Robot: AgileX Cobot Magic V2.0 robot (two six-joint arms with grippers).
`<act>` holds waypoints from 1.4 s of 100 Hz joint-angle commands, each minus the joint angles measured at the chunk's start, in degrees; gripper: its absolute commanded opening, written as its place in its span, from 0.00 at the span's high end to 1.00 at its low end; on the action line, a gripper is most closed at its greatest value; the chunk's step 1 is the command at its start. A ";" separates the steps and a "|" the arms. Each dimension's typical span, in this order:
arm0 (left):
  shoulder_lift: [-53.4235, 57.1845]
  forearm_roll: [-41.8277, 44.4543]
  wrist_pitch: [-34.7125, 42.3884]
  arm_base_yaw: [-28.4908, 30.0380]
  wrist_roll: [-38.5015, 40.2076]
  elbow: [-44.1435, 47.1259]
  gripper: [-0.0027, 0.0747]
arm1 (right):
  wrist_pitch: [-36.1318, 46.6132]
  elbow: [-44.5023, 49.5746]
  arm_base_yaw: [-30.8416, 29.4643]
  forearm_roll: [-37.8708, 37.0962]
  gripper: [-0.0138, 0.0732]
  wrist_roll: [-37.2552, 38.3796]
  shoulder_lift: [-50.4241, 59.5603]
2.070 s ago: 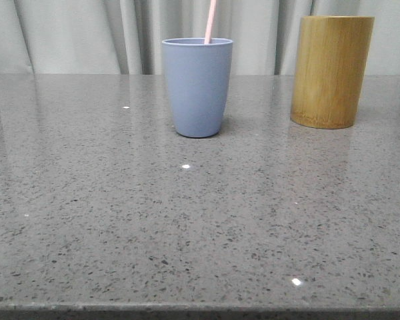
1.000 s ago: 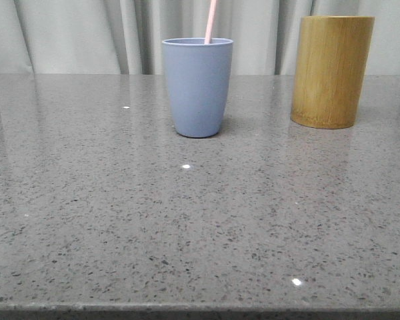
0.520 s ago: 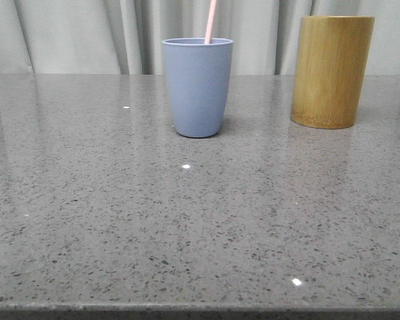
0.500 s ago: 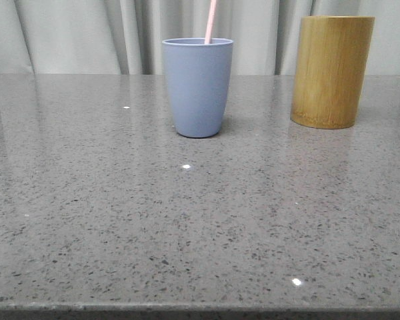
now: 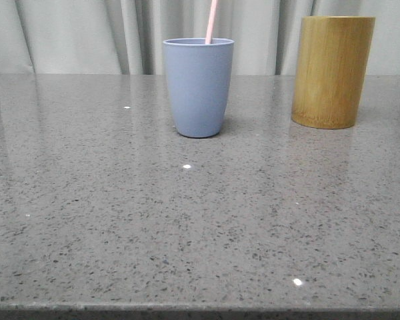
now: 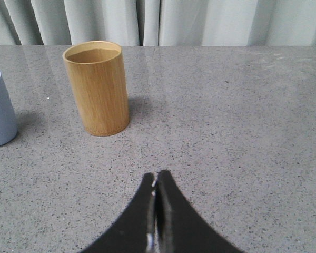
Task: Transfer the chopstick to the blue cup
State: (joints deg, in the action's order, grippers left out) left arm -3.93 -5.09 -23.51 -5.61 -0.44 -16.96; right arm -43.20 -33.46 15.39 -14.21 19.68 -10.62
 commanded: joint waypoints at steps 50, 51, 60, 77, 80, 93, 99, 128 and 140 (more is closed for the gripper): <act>6.06 0.67 23.51 0.34 0.44 17.61 0.99 | 3.70 -1.27 -0.46 -0.98 0.92 -0.36 -0.63; 6.06 0.67 23.51 0.34 0.44 17.61 0.99 | 3.70 -1.27 -0.46 -0.98 0.92 -0.36 -0.63; 6.06 0.79 23.51 0.34 0.44 17.61 0.99 | 3.70 -1.27 -0.46 -0.98 0.92 -0.36 -0.63; 6.06 0.79 23.51 0.34 0.44 17.61 0.99 | 3.70 -1.27 -0.46 -0.98 0.92 -0.36 -0.63; 6.06 0.79 23.51 0.34 0.44 17.61 0.99 | 3.70 -1.27 -0.46 -0.98 0.92 -0.36 -0.63; 6.06 0.79 23.51 0.34 0.44 17.61 0.99 | 3.70 -1.27 -0.46 -0.98 0.92 -0.36 -0.63; 6.06 0.79 23.51 0.34 0.44 17.61 0.99 | 3.70 -1.27 -0.46 -0.98 0.92 -0.36 -0.63; 6.06 0.79 23.51 0.34 0.44 17.61 0.99 | 3.70 -1.27 -0.46 -0.98 0.92 -0.36 -0.63; 6.06 0.79 23.51 0.34 0.44 17.61 0.99 | 3.70 -1.27 -0.46 -0.98 0.92 -0.36 -0.63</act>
State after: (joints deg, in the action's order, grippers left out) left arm 0.23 -4.27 -4.79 -5.47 -0.44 0.06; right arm -43.30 -33.46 15.39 -14.11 19.68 -10.62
